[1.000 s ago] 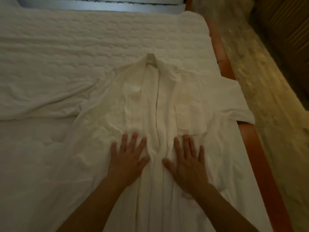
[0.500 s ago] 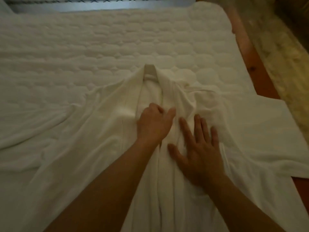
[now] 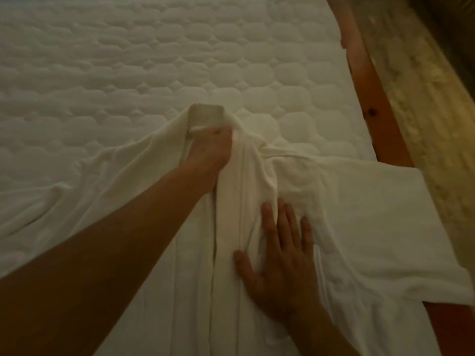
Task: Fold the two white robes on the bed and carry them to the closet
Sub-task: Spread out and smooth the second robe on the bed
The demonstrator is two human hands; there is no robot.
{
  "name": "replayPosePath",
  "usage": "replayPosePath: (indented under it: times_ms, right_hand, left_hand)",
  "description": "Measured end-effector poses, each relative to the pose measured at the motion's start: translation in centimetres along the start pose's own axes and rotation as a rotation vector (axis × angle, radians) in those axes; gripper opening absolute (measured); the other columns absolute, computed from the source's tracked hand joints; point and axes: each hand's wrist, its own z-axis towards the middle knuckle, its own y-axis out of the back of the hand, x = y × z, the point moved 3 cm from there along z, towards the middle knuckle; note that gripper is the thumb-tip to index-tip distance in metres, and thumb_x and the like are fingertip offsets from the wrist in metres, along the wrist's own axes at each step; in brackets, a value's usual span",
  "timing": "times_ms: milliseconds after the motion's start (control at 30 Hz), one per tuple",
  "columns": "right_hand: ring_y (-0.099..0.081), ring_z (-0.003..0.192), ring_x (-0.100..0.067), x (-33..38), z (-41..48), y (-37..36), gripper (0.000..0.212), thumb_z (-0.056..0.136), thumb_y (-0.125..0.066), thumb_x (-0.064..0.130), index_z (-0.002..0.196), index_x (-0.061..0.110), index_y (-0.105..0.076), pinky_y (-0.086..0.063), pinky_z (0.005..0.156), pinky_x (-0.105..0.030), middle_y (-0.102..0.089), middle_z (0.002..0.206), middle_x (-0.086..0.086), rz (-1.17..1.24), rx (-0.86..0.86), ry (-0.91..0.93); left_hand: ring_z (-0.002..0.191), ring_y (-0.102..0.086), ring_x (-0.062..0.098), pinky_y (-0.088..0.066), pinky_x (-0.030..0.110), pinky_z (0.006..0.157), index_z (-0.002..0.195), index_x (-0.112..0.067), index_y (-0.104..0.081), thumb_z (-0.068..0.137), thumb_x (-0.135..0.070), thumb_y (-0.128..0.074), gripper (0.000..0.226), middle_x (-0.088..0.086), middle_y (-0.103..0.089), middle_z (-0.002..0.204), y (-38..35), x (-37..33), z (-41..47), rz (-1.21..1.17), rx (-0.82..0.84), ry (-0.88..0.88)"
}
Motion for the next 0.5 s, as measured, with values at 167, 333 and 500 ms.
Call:
replayPosePath:
  times_ms: [167,333,500]
  right_hand:
    - [-0.02,0.153,-0.026,-0.2,0.0,-0.5,0.087,0.086,-0.053,0.06,0.156,0.011,-0.032,-0.019,0.12,-0.057,-0.026,0.164,-0.011,0.005,-0.043,0.005]
    - [-0.019,0.153,-0.027,-0.3,-0.1,-0.4,0.084,0.089,-0.051,0.059,0.156,0.012,-0.031,-0.017,0.121,-0.056,-0.025,0.164,-0.012,0.0,-0.032,-0.001]
    - [-0.019,0.153,-0.027,-0.1,-0.4,-0.4,0.077,0.093,-0.045,0.055,0.157,0.013,-0.03,-0.015,0.121,-0.054,-0.024,0.164,-0.013,-0.032,-0.038,0.006]
  left_hand:
    - [0.069,-0.052,0.019,-0.028,0.019,0.061,0.082,-0.007,-0.063,0.104,-0.032,-0.041,0.04,0.001,-0.055,0.07,2.5,1.3,0.8,0.464,-0.235,-0.225]
    - [0.069,-0.061,0.01,-0.05,0.029,0.071,0.076,-0.022,-0.068,0.086,-0.061,-0.063,0.041,-0.009,-0.064,0.069,2.9,2.9,-3.5,0.142,-0.053,-0.054]
    - [0.094,-0.073,0.005,-0.059,0.038,0.089,0.114,-0.026,-0.074,0.078,-0.046,-0.079,0.042,-0.012,-0.077,0.098,3.2,10.4,-16.8,0.067,0.228,0.047]
